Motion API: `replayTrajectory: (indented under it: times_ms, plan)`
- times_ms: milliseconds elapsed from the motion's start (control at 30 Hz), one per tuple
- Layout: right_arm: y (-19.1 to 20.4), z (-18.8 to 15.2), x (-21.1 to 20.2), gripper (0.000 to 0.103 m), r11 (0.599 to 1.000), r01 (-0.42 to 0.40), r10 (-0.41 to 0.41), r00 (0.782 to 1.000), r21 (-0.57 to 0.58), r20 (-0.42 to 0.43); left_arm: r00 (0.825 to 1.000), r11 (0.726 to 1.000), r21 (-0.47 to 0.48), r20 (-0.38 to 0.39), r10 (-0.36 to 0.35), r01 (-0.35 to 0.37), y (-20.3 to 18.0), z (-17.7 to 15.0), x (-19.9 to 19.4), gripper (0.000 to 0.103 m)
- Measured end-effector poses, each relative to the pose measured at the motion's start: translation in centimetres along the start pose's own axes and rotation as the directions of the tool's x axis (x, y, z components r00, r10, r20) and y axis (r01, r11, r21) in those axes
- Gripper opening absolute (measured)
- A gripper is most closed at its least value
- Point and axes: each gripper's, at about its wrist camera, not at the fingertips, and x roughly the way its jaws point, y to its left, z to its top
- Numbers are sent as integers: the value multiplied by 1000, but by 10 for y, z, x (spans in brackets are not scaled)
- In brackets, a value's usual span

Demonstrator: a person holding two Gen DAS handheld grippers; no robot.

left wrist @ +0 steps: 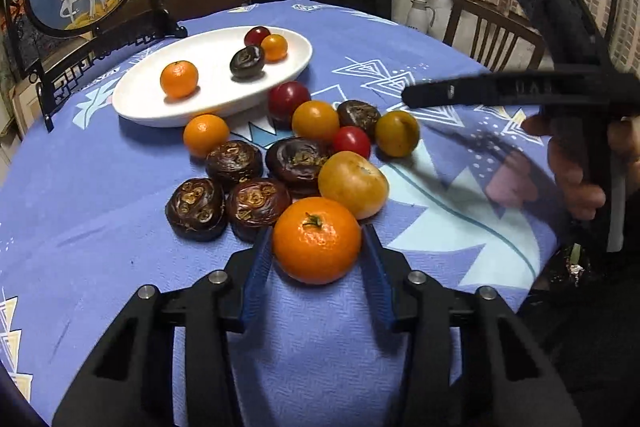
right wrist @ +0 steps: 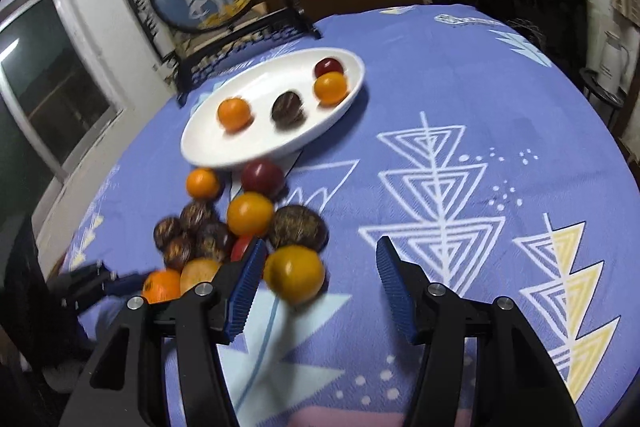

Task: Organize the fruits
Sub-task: 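Grasp another mandarin with the left tool while the right tool grasps a yellow fruit, then place the mandarin and yellow fruit on the white plate, opening both tools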

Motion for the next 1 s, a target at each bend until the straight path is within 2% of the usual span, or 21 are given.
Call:
replayTrajectory:
  times_ms: [133, 267, 433, 667, 1000]
  plan:
    - [10, -10, 6, 58, 996, 22, -24, 999, -82, -25, 999, 999, -30, 45, -12, 13, 8, 1, -18, 43]
    - [21, -10, 13, 55, 993, 19, -23, 999, -116, -35, 996, 998, -62, 84, 4, 1, 18, 6, -36, 43]
    - [28, -7, 26, 38, 991, 38, -44, 998, -126, -50, 995, 997, -77, 97, 20, -12, 24, 6, -41, 43]
    - [25, -7, 15, 38, 993, 34, -35, 999, -109, -12, 995, 995, -96, 95, 24, -15, 29, 2, -40, 43]
    - [17, 8, -7, 38, 998, -38, 40, 998, -59, 42, 992, 990, -141, 113, 46, -29, 47, 14, -40, 43]
